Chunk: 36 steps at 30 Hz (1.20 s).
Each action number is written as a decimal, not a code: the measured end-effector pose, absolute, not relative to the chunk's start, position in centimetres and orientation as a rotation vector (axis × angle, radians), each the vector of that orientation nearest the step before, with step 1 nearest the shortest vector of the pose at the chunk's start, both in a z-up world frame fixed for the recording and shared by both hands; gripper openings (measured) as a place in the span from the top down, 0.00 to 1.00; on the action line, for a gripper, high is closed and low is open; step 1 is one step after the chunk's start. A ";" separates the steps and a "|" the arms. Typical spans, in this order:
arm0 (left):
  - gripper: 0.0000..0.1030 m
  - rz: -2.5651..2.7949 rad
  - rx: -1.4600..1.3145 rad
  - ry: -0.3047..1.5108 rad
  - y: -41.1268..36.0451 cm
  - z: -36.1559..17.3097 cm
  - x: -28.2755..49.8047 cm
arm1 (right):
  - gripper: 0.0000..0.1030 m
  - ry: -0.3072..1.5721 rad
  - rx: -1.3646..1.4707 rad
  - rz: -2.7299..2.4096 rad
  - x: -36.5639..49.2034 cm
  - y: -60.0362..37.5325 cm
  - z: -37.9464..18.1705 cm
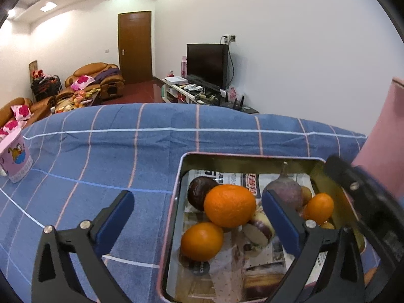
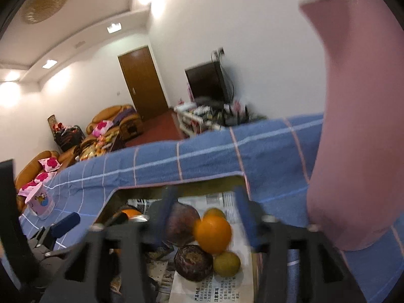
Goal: Organize fruits
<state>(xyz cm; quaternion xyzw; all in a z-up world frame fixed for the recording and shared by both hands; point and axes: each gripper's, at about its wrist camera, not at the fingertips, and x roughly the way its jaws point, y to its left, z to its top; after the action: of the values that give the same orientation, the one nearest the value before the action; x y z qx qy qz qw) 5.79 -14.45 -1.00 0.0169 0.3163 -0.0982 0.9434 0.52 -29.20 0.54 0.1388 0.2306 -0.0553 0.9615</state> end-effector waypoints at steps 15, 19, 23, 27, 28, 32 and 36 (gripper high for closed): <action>0.00 -0.151 0.039 0.503 -13.2 0.6 2.3 | 0.19 0.249 0.102 -0.255 -3.3 -26.3 2.7; 0.00 -0.155 0.049 0.481 -12.9 0.9 1.2 | 0.19 0.222 0.123 -0.258 -5.0 -26.5 2.8; 0.00 -0.160 0.059 0.459 -12.6 1.1 0.1 | 0.19 0.211 0.137 -0.258 -6.5 -26.4 2.8; 0.00 -0.159 0.060 0.425 -12.0 1.3 -1.2 | 0.19 0.209 0.134 -0.252 -7.7 -26.0 2.8; 0.00 -0.157 0.059 0.419 -11.9 1.3 -1.4 | 0.19 0.206 0.128 -0.253 -8.0 -25.8 2.8; 0.00 -0.154 0.055 0.405 -11.4 1.4 -2.1 | 0.19 0.191 0.112 -0.261 -9.1 -25.3 3.0; 0.00 -0.159 0.057 0.399 -11.2 1.4 -2.5 | 0.19 0.186 0.113 -0.265 -9.3 -24.9 3.1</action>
<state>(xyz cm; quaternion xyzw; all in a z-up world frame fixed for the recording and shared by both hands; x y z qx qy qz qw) -2.45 -11.21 1.38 0.0283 0.1982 -0.0791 0.9766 -9.33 -24.87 3.13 0.0562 0.0923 -0.1318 0.9854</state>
